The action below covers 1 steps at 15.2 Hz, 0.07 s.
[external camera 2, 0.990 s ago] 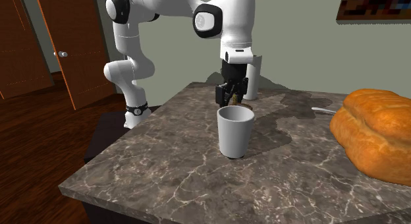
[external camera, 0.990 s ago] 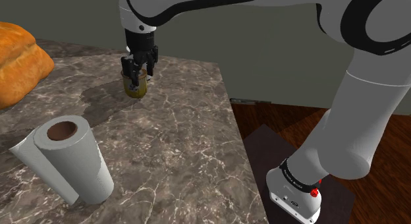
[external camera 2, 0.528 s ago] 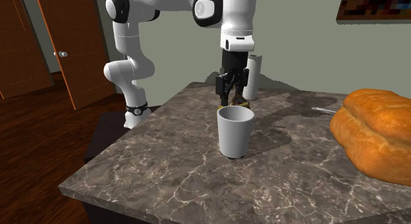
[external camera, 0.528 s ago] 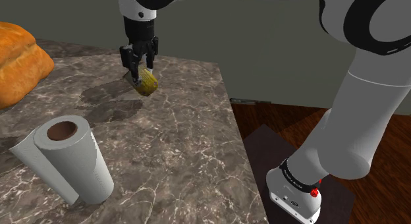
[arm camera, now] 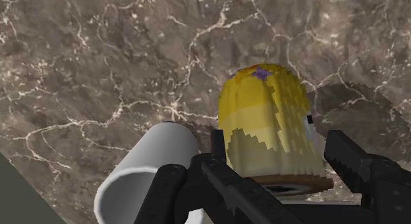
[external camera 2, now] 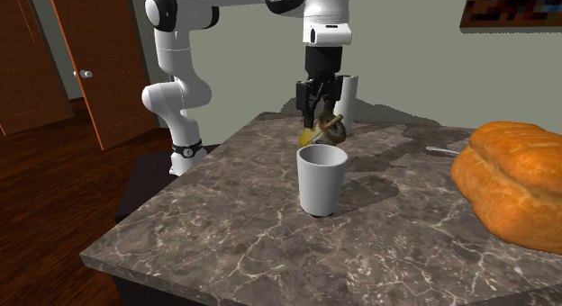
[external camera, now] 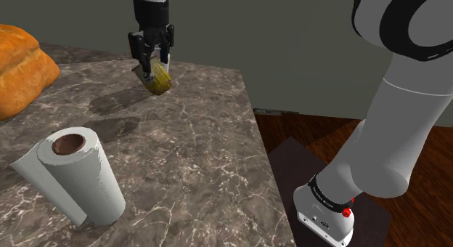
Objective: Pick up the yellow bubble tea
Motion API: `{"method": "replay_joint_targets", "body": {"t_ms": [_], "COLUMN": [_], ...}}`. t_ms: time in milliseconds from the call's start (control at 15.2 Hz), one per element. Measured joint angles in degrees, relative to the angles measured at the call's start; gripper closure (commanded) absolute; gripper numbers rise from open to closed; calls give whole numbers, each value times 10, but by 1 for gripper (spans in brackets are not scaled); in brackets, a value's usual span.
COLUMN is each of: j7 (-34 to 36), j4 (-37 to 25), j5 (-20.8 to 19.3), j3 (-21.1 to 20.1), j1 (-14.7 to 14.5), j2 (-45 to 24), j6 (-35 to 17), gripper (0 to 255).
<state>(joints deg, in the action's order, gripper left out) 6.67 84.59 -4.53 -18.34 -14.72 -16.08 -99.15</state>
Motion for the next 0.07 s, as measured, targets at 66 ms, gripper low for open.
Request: {"method": "replay_joint_targets", "body": {"t_ms": [66], "j7": [-1], "j4": [-3], "j5": [0], "j3": [0], "j1": [0], "j2": [1], "j6": [3], "gripper": [255]}}
